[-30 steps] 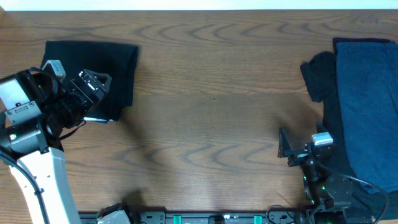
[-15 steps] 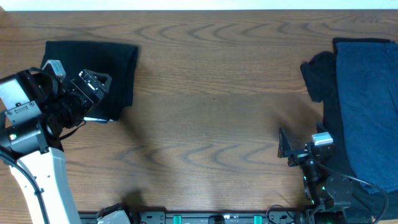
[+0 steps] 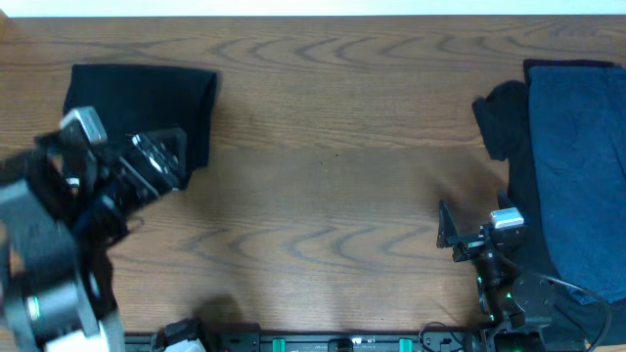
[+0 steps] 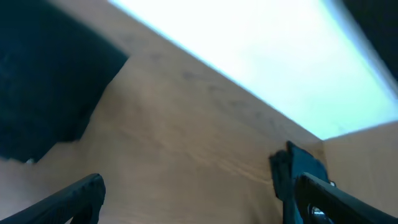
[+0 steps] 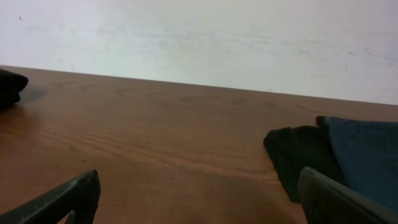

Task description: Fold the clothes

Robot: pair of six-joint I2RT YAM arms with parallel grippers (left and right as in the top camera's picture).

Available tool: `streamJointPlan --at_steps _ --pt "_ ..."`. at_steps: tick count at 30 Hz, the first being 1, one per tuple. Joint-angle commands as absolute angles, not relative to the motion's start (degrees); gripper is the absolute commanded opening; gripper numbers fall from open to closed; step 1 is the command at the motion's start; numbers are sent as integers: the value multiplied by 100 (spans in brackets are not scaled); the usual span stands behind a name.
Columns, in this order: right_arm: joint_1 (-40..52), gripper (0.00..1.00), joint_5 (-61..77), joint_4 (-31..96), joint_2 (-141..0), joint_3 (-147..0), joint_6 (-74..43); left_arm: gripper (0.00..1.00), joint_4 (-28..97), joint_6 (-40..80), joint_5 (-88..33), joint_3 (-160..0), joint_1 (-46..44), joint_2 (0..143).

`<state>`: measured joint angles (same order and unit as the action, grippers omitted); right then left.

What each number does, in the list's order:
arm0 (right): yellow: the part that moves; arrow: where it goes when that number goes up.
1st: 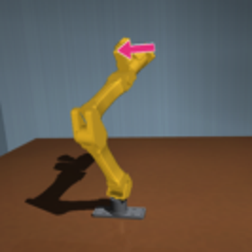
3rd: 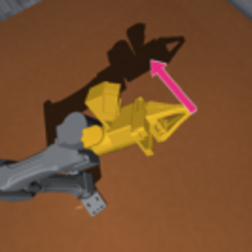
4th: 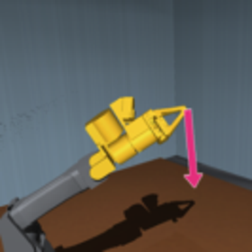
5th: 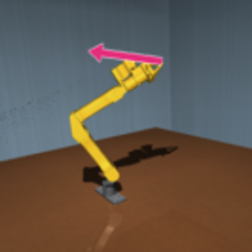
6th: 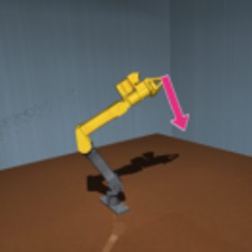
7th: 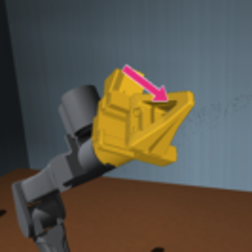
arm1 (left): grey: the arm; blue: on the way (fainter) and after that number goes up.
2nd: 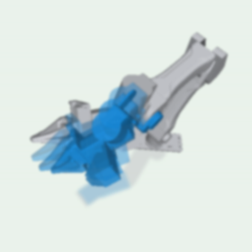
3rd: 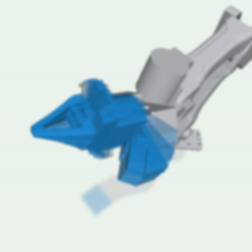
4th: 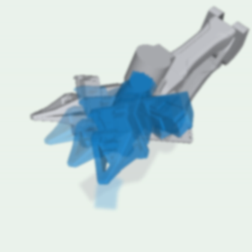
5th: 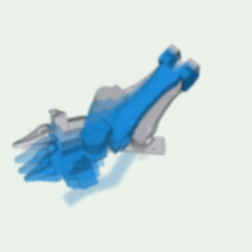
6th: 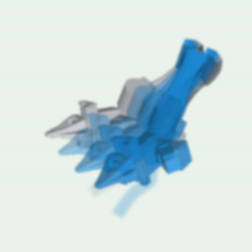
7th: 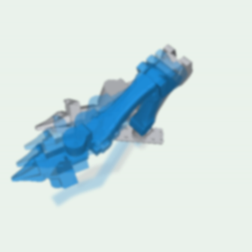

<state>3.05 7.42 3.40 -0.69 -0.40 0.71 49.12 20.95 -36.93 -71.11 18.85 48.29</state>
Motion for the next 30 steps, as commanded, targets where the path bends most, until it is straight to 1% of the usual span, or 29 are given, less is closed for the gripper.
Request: streamJointPlan --at_steps 1,7,11,21,30 --pt "255 99 685 362 -38 -32 158 98 4928 2021 -3645 -7170 1557 4088" --pt "255 99 685 362 -38 -32 158 98 5214 2018 -3642 -7168 805 2858" --pt "255 99 685 362 -38 -32 158 98 5610 2018 -3642 -7168 528 2180" --pt "255 99 685 362 -38 -32 158 98 6949 1988 -3638 -6873 451 1122" --pt "255 99 685 362 -38 -32 158 98 7041 1846 -3640 -5747 451 115"
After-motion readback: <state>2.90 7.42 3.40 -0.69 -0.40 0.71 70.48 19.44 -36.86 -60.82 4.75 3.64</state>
